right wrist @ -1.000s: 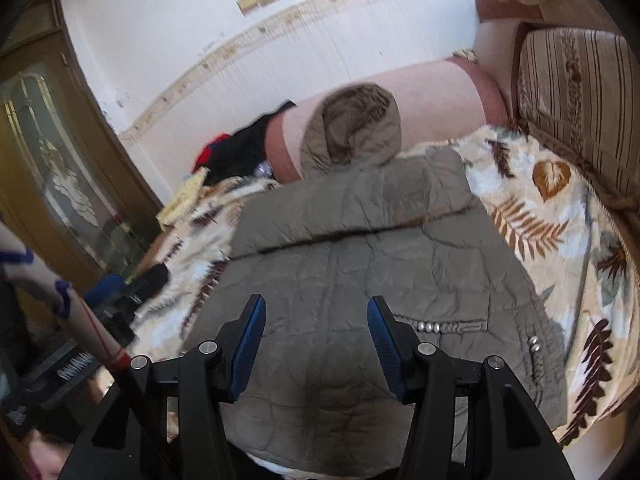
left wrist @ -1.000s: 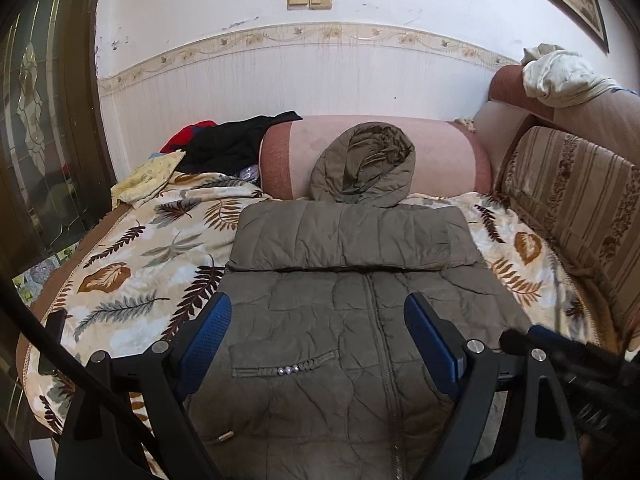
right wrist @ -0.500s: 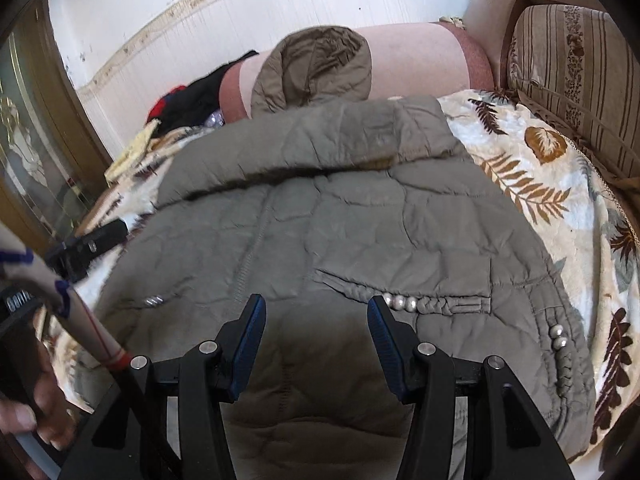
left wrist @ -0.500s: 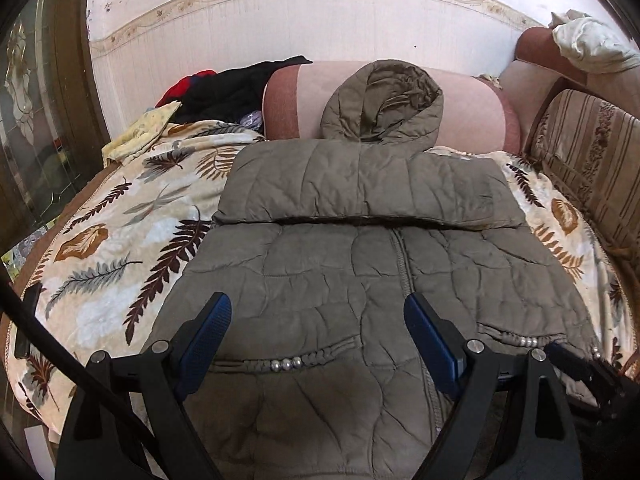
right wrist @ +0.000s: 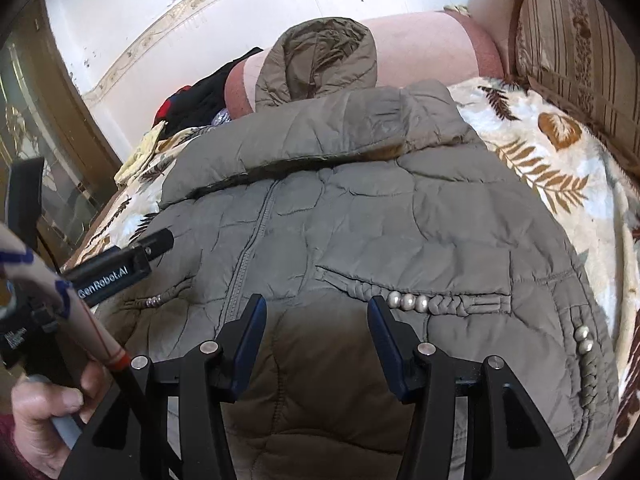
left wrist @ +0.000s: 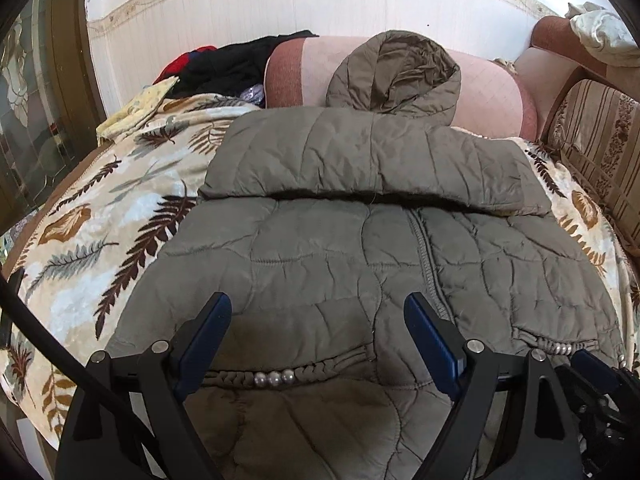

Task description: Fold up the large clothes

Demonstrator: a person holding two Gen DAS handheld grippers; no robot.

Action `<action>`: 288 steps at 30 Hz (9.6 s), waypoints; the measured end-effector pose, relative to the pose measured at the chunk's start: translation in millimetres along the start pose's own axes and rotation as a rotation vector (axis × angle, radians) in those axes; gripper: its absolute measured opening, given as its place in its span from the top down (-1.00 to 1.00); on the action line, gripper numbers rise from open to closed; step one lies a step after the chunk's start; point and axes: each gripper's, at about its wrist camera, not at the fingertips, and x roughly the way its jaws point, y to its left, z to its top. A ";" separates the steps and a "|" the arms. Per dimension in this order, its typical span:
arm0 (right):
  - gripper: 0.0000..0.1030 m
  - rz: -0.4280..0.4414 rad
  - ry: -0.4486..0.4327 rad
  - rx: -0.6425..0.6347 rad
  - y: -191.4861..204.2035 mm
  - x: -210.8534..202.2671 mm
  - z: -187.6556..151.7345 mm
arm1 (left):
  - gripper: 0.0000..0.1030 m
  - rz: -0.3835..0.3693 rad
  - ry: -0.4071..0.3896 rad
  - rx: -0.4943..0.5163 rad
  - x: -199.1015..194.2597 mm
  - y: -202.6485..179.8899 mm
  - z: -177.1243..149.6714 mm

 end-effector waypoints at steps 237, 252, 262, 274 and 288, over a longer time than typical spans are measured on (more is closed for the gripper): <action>0.45 -0.044 0.071 -0.043 18.1 165.3 151.9 | -0.27 -0.041 -0.067 0.119 134.0 0.3 103.9; 0.34 0.016 0.109 0.003 7.3 45.0 47.7 | -0.27 -0.031 -0.040 0.139 37.6 5.6 9.5; 0.27 -0.071 0.067 -0.110 -4.9 -7.7 -3.2 | -0.27 0.049 -0.007 0.185 14.6 4.5 -53.7; 0.17 -0.109 0.032 -0.048 -31.3 -16.4 -9.7 | -0.30 0.058 -0.030 0.192 7.3 6.1 -61.8; 0.17 -0.151 0.040 -0.163 -15.3 -7.7 -16.1 | -0.40 0.076 -0.044 0.217 3.3 5.4 -68.7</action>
